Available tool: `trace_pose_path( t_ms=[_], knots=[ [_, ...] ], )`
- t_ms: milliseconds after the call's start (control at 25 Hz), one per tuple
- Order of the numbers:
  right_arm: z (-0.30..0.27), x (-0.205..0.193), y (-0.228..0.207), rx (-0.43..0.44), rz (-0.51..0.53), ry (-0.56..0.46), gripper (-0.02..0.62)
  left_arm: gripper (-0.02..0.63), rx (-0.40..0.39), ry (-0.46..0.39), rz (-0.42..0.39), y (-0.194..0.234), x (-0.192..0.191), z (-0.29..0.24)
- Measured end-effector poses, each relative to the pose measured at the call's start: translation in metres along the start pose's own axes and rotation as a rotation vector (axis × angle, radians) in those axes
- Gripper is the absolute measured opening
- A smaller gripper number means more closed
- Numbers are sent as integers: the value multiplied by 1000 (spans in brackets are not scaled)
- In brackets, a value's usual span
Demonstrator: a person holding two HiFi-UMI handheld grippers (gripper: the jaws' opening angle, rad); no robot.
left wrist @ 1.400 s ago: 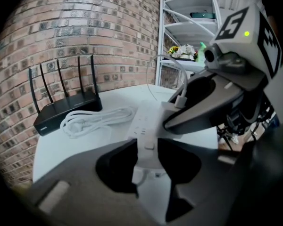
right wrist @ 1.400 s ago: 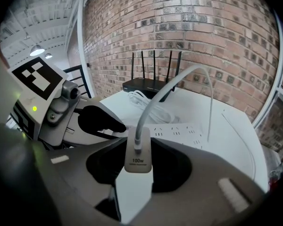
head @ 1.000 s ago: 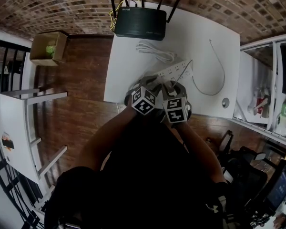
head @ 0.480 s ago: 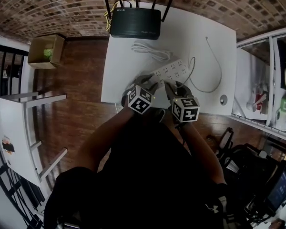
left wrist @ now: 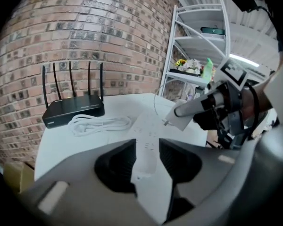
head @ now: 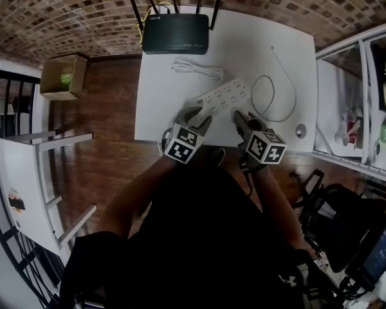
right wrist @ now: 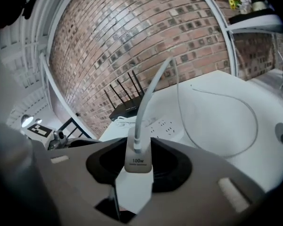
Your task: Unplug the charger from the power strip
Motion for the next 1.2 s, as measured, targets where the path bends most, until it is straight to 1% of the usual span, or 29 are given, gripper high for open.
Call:
trace_pose_path(
  t_ms=[200,360,520,760,880,1040,1120,1200],
  knots=[
    [16,1,-23,-31,-122,-40,141,153,-7,-11,17,-13,5,9],
    [23,-7,-42,-26,-236,-61,142,153,-2,-24,31,-18,11,16],
    [28,-15,-63,-57,-323,-70,143,153,2,-24,33,-23,12,21],
    [28,-31,-86,-99,-370,-42,143,153,9,-13,48,-27,11,28],
    [26,-33,-98,-101,-394,-36,143,153,2,-2,67,-32,13,24],
    [21,-36,-108,-91,-431,-27,143,153,25,3,63,-31,12,19],
    [21,-38,-107,-89,-437,-30,143,153,24,8,68,-32,11,21],
    [24,-39,-107,-107,-420,-33,148,153,25,1,56,-32,10,23]
  ],
)
Point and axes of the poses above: the fingertips, and each gripper's own axes: z backward along the fingers, y to its left, x out of its top, the point moved 3 cm from there along z, backward along the fingers, and after that the axes turned 4 degrees about -y, right-handed, at the moved point
